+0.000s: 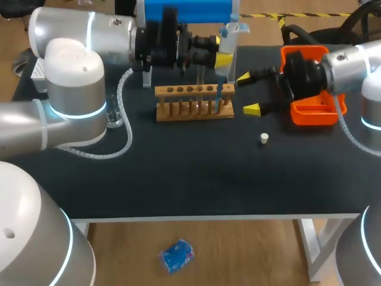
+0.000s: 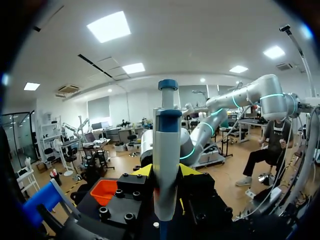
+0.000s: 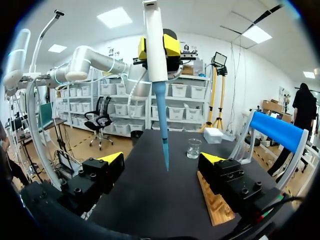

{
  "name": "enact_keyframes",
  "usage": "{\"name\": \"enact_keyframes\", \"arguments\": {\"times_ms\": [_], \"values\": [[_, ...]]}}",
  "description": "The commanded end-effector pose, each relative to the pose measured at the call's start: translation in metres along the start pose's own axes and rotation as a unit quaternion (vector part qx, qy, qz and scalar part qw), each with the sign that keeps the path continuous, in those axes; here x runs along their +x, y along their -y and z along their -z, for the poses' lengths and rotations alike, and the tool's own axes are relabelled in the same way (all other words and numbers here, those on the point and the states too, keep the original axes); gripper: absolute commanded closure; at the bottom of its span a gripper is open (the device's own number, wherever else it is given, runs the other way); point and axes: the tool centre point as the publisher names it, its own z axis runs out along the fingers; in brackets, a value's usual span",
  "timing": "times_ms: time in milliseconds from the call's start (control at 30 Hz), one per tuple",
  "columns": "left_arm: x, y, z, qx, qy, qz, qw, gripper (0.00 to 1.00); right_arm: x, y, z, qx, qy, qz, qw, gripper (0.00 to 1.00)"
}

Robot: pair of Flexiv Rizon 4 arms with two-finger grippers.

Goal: Invert the test tube, pick up the pipette, mount the tip to pipette, aspirate from beaker and dispense into the tube, eject the tip, return the pipette, and cap with the stopper.

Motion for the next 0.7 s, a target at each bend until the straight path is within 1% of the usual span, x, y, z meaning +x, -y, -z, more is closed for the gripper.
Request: {"name": "enact_keyframes", "arguments": {"times_ms": [33,133,233,667,700], "values": [[0.001,-0.015,-0.001,0.01,-0.001,0.001,1.0,1.0,0.008,0.007,-0.009,-0.013,0.003,0.002,1.0,0.0],[0.004,-0.026,-0.002,0.017,-0.002,-0.001,1.0,1.0,0.012,0.009,-0.013,-0.039,0.003,0.001,0.999,0.0],[0.006,-0.037,-0.003,0.02,0.001,0.002,1.0,1.0,0.013,0.009,-0.014,-0.03,-0.001,0.009,0.999,0.0],[0.006,-0.037,-0.003,0.02,0.001,0.002,1.0,1.0,0.013,0.009,-0.014,-0.03,-0.001,0.009,0.999,0.0],[0.006,-0.037,-0.003,0.02,0.001,0.002,1.0,1.0,0.011,0.01,-0.014,-0.042,-0.009,-0.001,0.999,0.0]]}}
